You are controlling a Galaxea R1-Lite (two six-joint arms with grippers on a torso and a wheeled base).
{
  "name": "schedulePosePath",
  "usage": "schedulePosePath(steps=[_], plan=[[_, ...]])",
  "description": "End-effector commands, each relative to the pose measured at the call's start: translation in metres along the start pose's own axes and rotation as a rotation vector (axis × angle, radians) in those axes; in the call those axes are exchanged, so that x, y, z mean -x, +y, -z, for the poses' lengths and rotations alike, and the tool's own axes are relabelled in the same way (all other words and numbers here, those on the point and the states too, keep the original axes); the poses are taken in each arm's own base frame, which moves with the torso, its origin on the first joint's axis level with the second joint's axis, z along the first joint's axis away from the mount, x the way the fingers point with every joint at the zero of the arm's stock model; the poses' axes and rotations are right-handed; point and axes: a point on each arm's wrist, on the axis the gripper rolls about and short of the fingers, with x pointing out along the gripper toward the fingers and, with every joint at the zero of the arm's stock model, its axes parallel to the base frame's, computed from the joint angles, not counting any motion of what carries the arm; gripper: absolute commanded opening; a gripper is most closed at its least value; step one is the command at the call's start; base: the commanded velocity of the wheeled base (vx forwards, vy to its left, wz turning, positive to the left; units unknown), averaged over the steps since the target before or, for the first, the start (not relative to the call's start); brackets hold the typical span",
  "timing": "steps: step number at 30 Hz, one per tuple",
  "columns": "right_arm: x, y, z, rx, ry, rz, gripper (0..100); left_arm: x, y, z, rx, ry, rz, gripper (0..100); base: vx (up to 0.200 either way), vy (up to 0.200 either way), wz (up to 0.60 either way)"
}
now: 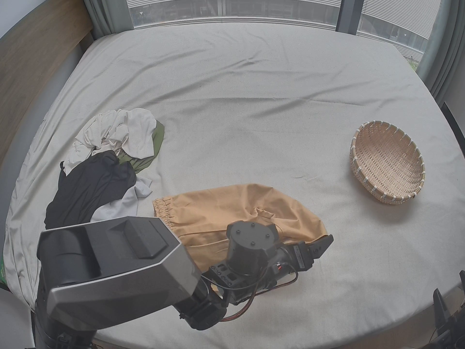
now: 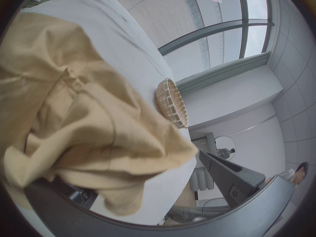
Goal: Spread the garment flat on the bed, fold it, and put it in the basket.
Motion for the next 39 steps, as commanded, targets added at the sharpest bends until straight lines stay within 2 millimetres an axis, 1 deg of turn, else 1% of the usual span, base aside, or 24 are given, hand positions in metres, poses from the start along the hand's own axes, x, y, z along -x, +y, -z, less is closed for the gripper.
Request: schedulePosePath(steps=[1, 4, 6, 7, 8, 11, 12, 14, 15, 17, 18, 19, 20, 22, 24, 25, 26, 27, 31, 36, 37, 38, 39], plan=[[-0.001, 0.000, 0.005, 0.000, 0.011, -0.001, 100, 0.037, -0.017, 0.002, 0.002, 0.041, 0.000, 100, 0.000, 0.000, 0.00], [-0.001, 0.000, 0.005, 0.000, 0.011, -0.001, 100, 0.060, -0.027, 0.002, -0.001, 0.059, 0.007, 100, 0.000, 0.000, 0.00], [-0.001, 0.000, 0.005, 0.000, 0.011, -0.001, 100, 0.067, -0.032, -0.001, -0.001, 0.055, 0.017, 100, 0.000, 0.000, 0.00], [-0.001, 0.000, 0.005, 0.000, 0.011, -0.001, 100, 0.076, -0.038, -0.003, -0.003, 0.052, 0.031, 100, 0.000, 0.000, 0.00], [-0.001, 0.000, 0.005, 0.000, 0.011, -0.001, 100, 0.079, -0.040, -0.004, -0.003, 0.051, 0.037, 100, 0.000, 0.000, 0.00], [-0.001, 0.000, 0.005, 0.002, 0.011, -0.001, 100, 0.109, -0.055, -0.011, 0.016, 0.024, 0.081, 100, 0.000, 0.000, 0.00], [-0.001, 0.000, 0.005, 0.002, 0.011, -0.001, 100, 0.115, -0.056, -0.012, 0.020, 0.021, 0.082, 100, 0.000, 0.000, 0.00], [-0.001, 0.000, 0.005, 0.002, 0.011, -0.001, 100, 0.116, -0.056, -0.012, 0.022, 0.021, 0.082, 100, 0.000, 0.000, 0.00], [-0.001, 0.000, 0.005, 0.002, 0.011, -0.001, 100, 0.141, -0.051, -0.012, 0.020, 0.020, 0.050, 100, 0.000, 0.000, 0.00], [-0.001, 0.000, 0.005, 0.002, 0.011, -0.001, 100, 0.154, -0.041, -0.015, 0.018, 0.006, 0.008, 100, 0.000, 0.000, 0.00], [-0.001, 0.000, 0.005, 0.002, 0.011, -0.001, 100, 0.154, -0.041, -0.015, 0.018, 0.006, 0.008, 100, 0.000, 0.000, 0.00], [-0.001, 0.000, 0.005, 0.002, 0.011, -0.001, 100, 0.169, -0.024, -0.020, 0.008, -0.025, -0.063, 100, 0.000, 0.000, 0.00], [-0.001, 0.000, 0.005, 0.002, 0.011, 0.000, 100, 0.177, -0.014, -0.021, -0.008, -0.038, -0.097, 100, 0.000, 0.000, 0.00], [-0.001, 0.000, 0.005, 0.003, 0.011, 0.000, 100, 0.187, -0.003, -0.024, -0.040, -0.068, -0.127, 100, 0.000, 0.000, 0.00], [-0.001, 0.000, 0.005, 0.003, 0.008, 0.000, 100, 0.204, 0.007, -0.026, -0.095, -0.132, -0.131, 100, 0.000, 0.000, 0.00], [-0.001, 0.000, 0.005, 0.003, 0.008, 0.000, 100, 0.208, 0.009, -0.027, -0.098, -0.153, -0.129, 100, 0.000, 0.000, 0.00], [-0.001, 0.000, 0.005, 0.003, 0.008, 0.000, 100, 0.208, 0.009, -0.027, -0.098, -0.153, -0.129, 100, 0.000, 0.000, 0.00], [-0.001, 0.000, 0.005, 0.005, 0.008, 0.000, 100, 0.217, 0.014, -0.030, -0.099, -0.198, -0.138, 100, 0.000, 0.000, 0.00], [-0.001, 0.000, 0.005, 0.005, 0.008, 0.000, 100, 0.230, 0.028, -0.031, -0.073, -0.193, -0.197, 100, 0.000, 0.000, 0.00], [-0.001, 0.000, 0.005, 0.005, 0.008, 0.000, 100, 0.241, 0.047, -0.046, -0.062, -0.227, -0.243, 100, 0.000, 0.000, 0.00], [-0.001, 0.000, 0.005, 0.005, 0.008, 0.000, 100, 0.241, 0.047, -0.046, -0.062, -0.227, -0.243, 100, 0.000, 0.000, 0.00], [-0.001, 0.000, 0.005, 0.005, 0.008, 0.000, 100, 0.246, 0.055, -0.050, -0.069, -0.228, -0.258, 100, 0.000, 0.000, 0.00], [-0.001, 0.000, 0.005, 0.005, 0.008, 0.000, 100, 0.249, 0.059, -0.052, -0.075, -0.224, -0.261, 100, 0.000, 0.000, 0.00]])
